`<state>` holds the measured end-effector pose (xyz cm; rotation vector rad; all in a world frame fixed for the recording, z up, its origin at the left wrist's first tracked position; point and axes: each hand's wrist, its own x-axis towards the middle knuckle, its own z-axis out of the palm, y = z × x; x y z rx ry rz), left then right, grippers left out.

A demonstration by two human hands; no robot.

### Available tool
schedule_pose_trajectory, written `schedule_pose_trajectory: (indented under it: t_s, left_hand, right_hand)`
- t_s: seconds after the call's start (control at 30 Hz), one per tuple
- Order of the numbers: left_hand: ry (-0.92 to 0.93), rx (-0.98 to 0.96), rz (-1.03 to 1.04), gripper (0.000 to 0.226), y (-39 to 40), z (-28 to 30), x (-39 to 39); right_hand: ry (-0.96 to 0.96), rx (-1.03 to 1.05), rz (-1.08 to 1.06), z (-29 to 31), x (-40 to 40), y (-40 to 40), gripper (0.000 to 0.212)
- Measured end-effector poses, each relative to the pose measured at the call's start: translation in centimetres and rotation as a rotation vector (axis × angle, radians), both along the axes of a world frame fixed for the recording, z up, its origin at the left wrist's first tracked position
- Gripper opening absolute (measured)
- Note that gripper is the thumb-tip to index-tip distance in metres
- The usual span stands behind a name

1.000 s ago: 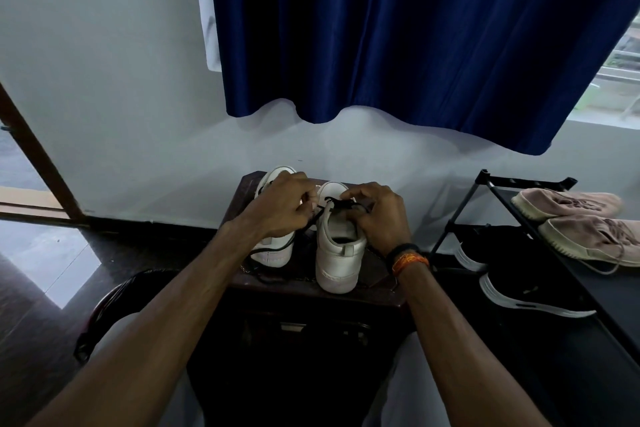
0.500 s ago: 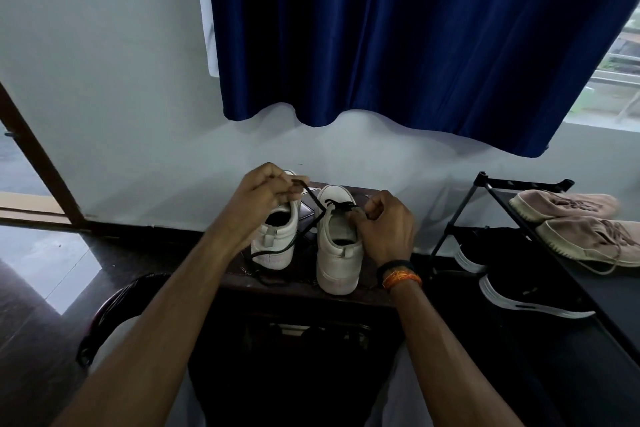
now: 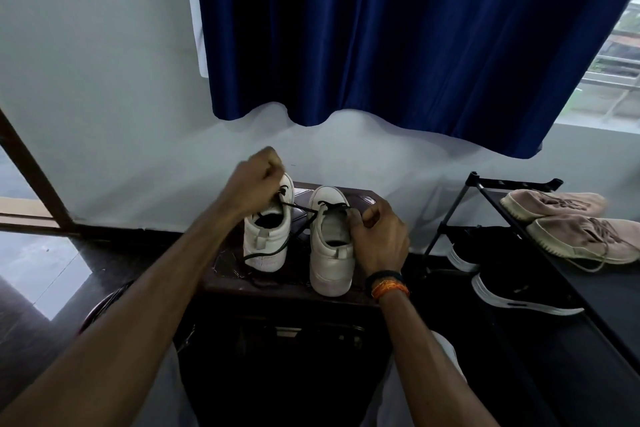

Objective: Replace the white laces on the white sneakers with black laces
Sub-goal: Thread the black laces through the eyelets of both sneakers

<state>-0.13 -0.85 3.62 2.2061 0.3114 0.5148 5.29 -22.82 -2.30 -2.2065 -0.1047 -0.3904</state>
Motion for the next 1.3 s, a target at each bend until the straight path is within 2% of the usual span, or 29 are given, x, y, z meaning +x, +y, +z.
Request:
schedule_pose_trajectory:
  t_s: [0.1, 0.2, 0.3, 0.43, 0.53, 0.63, 0.7, 0.8, 0.87, 0.93, 1.17, 1.3]
  left_hand:
    - [-0.010, 0.260, 0.100, 0.008, 3.3, 2.0, -1.5]
    - [0.022, 0.259, 0.203, 0.006, 5.2, 2.3, -2.2]
    - [0.053, 0.265, 0.002, 0.006, 3.3, 1.3, -1.8]
    - [0.097, 0.390, -0.307, 0.016, -1.2, -0.4, -0.7]
    - [0.200, 0.512, -0.349, 0.020, -4.0, -1.0, 0.3]
    - [0.224, 0.597, -0.276, 0.013, -4.9, -1.1, 0.7]
    - [0.248, 0.547, -0.233, 0.021, -4.3, -1.1, 0.7]
    - [0.238, 0.395, -0.292, 0.028, -2.5, -1.7, 0.5]
    - [0.224, 0.358, -0.271, 0.030, -2.1, -1.6, -0.2]
    - [0.167, 0.252, -0.183, 0.022, -1.9, -0.8, -0.7]
    - [-0.113, -0.433, 0.310, 0.023, 3.9, 1.4, -2.1]
    - [-0.135, -0.530, 0.357, 0.026, 5.1, 1.2, -3.1]
  right_hand:
    - [0.021, 0.007, -0.014, 0.0, -0.2, 0.0, 0.035]
    - [0.043, -0.001, -0.002, 0.1, -0.3, 0.1, 0.034]
    - [0.052, -0.007, 0.014, 0.1, -0.4, 0.1, 0.030]
    - [0.057, 0.041, -0.007, -0.1, -0.7, 0.3, 0.035]
    - [0.064, 0.076, -0.025, -0.2, -0.9, 0.3, 0.034]
    - [0.074, 0.100, -0.036, -0.3, -1.0, 0.4, 0.034]
    - [0.080, 0.102, -0.046, -0.3, -0.9, 0.5, 0.034]
    - [0.081, 0.103, -0.054, -0.4, -0.8, 0.6, 0.030]
    - [0.084, 0.105, -0.055, -0.5, -0.8, 0.7, 0.028]
    - [0.092, 0.115, -0.060, -0.4, -0.9, 0.7, 0.028]
    - [0.144, 0.095, -0.071, -0.3, -0.9, 0.5, 0.025]
    - [0.145, 0.096, -0.053, -0.2, -1.1, 0.7, 0.020]
